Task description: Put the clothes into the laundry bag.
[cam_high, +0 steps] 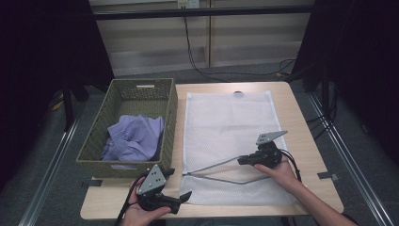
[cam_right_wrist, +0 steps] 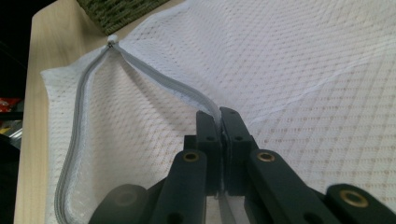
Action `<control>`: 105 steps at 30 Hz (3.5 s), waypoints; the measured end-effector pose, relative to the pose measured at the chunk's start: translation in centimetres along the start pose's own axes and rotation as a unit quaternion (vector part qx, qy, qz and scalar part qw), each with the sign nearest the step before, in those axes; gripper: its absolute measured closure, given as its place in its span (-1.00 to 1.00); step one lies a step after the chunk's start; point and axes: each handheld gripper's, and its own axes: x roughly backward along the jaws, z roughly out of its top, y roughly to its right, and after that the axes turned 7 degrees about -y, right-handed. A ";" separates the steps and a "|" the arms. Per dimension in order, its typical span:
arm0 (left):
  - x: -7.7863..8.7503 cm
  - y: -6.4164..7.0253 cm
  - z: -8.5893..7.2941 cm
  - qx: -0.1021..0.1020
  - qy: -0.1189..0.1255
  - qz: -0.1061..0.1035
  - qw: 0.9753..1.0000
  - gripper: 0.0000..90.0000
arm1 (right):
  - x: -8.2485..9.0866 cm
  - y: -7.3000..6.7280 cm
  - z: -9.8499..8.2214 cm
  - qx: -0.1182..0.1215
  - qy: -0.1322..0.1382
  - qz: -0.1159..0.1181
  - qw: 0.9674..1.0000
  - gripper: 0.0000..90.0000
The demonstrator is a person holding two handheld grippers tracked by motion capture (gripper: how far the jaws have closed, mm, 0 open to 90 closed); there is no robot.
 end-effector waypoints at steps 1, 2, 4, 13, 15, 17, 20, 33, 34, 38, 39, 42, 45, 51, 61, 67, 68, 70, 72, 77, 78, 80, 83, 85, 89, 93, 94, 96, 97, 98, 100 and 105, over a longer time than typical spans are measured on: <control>0.0 0.1 0.0 0.004 0.005 -0.002 1.000 -0.83 | 0.1 0.0 0.0 0.002 0.003 0.000 1.000 0.96; 0.0 0.1 0.0 0.005 0.005 -0.003 1.000 -0.83 | 0.2 0.0 0.1 -0.001 0.006 0.002 1.000 0.96; 0.1 0.1 0.0 0.003 0.006 -0.001 1.000 -0.83 | 0.4 0.0 0.2 0.001 0.013 0.003 1.000 0.96; 0.2 0.0 0.0 0.003 0.005 0.001 1.000 -0.83 | 1.0 -0.2 0.7 0.001 0.031 0.005 1.000 0.95; 0.2 0.0 0.0 0.002 0.005 0.001 1.000 -0.83 | 1.4 -0.3 1.0 0.004 0.040 0.004 0.999 0.95; 0.2 0.0 0.0 0.005 0.005 0.004 1.000 -0.83 | 1.6 -0.2 1.1 0.004 0.047 0.006 0.999 0.95; 0.3 -0.1 0.0 0.004 0.007 0.000 1.000 -0.83 | 1.7 -0.2 1.1 0.005 0.047 0.006 0.999 0.95; 0.3 -0.1 0.1 0.006 0.006 -0.001 1.000 -0.82 | 2.9 -0.6 2.2 0.012 0.077 0.012 0.997 0.95; 0.3 -0.1 0.1 0.006 0.007 0.000 1.000 -0.82 | 3.0 -0.6 2.2 0.010 0.078 0.012 0.997 0.95; 0.3 0.0 0.1 0.006 0.007 -0.002 1.000 -0.81 | 3.5 -0.6 2.5 0.010 0.087 0.009 0.996 0.95; 0.4 0.0 0.1 0.006 0.006 -0.001 1.000 -0.81 | 3.6 -0.5 2.5 0.009 0.089 0.009 0.996 0.96; 0.5 -0.1 0.1 0.002 0.009 0.000 1.000 -0.81 | 4.0 -0.5 2.8 0.008 0.097 0.010 0.995 0.96; 0.6 -0.1 0.2 0.003 0.010 0.003 1.000 -0.81 | 4.0 -0.4 3.1 0.006 0.104 0.013 0.994 0.96; 0.8 -0.2 0.1 0.004 0.013 0.003 1.000 -0.81 | 4.5 -0.6 3.7 0.011 0.112 0.011 0.994 0.96; 0.9 -0.1 0.1 0.002 0.015 0.004 1.000 -0.81 | 5.2 -0.6 5.0 0.021 0.133 0.016 0.991 0.97; 0.9 0.0 0.1 0.001 0.013 0.004 1.000 -0.81 | 5.7 -0.4 5.7 0.022 0.148 0.015 0.989 0.97; 1.0 0.0 0.1 -0.001 0.013 0.005 1.000 -0.81 | 5.7 -0.3 5.8 0.022 0.151 0.015 0.988 0.97; 1.0 -0.1 0.1 -0.001 0.013 0.005 1.000 -0.81 | 5.9 -0.3 6.1 0.023 0.156 0.015 0.987 0.97; 1.0 0.0 0.1 0.001 0.013 0.004 1.000 -0.81 | 6.1 -0.3 6.5 0.027 0.160 0.015 0.987 0.97; 0.9 0.1 0.1 0.001 0.010 0.007 1.000 -0.81 | 6.7 -0.5 7.3 0.030 0.174 0.012 0.984 0.97; 0.9 0.1 0.1 -0.002 0.010 0.005 1.000 -0.81 | 6.8 -0.4 7.3 0.030 0.181 0.016 0.983 0.97; 1.0 0.1 0.2 -0.001 0.014 0.003 1.000 -0.81 | 6.8 -0.4 7.4 0.029 0.184 0.018 0.982 0.97; 1.3 0.1 0.4 -0.006 0.018 0.004 1.000 -0.81 | 6.5 -0.3 7.2 0.030 0.180 0.018 0.983 0.97; 1.8 0.0 0.7 -0.005 0.031 0.003 1.000 -0.81 | 6.4 -0.2 7.1 0.028 0.176 0.019 0.984 0.97; 3.3 -0.7 1.6 -0.003 0.050 0.010 0.999 -0.81 | 6.2 -0.1 7.1 0.029 0.176 0.020 0.984 0.96; 4.9 -1.8 2.4 -0.001 0.060 0.027 0.998 -0.87 | 6.1 -0.1 7.1 0.030 0.174 0.019 0.984 0.96; 5.2 -2.2 2.4 0.003 0.059 0.030 0.998 -0.86 | 6.1 -0.2 7.1 0.030 0.173 0.019 0.984 0.96; 5.9 -2.9 2.5 0.010 0.058 0.048 0.997 -0.85 | 6.0 -0.2 7.0 0.031 0.172 0.021 0.984 0.96; 6.3 -3.3 2.5 0.018 0.053 0.050 0.997 -0.85 | 6.0 -0.2 7.0 0.030 0.171 0.021 0.985 0.96; 6.7 -3.7 2.6 0.023 0.055 0.055 0.997 -0.84 | 6.0 -0.2 7.0 0.030 0.170 0.020 0.985 0.96; 7.5 -4.7 2.7 0.034 0.063 0.068 0.995 -0.83 | 5.9 -0.1 7.0 0.031 0.170 0.020 0.985 0.96; 8.8 -8.0 3.5 0.057 0.050 0.089 0.993 -0.87 | 5.7 -0.2 7.0 0.031 0.165 0.020 0.986 0.96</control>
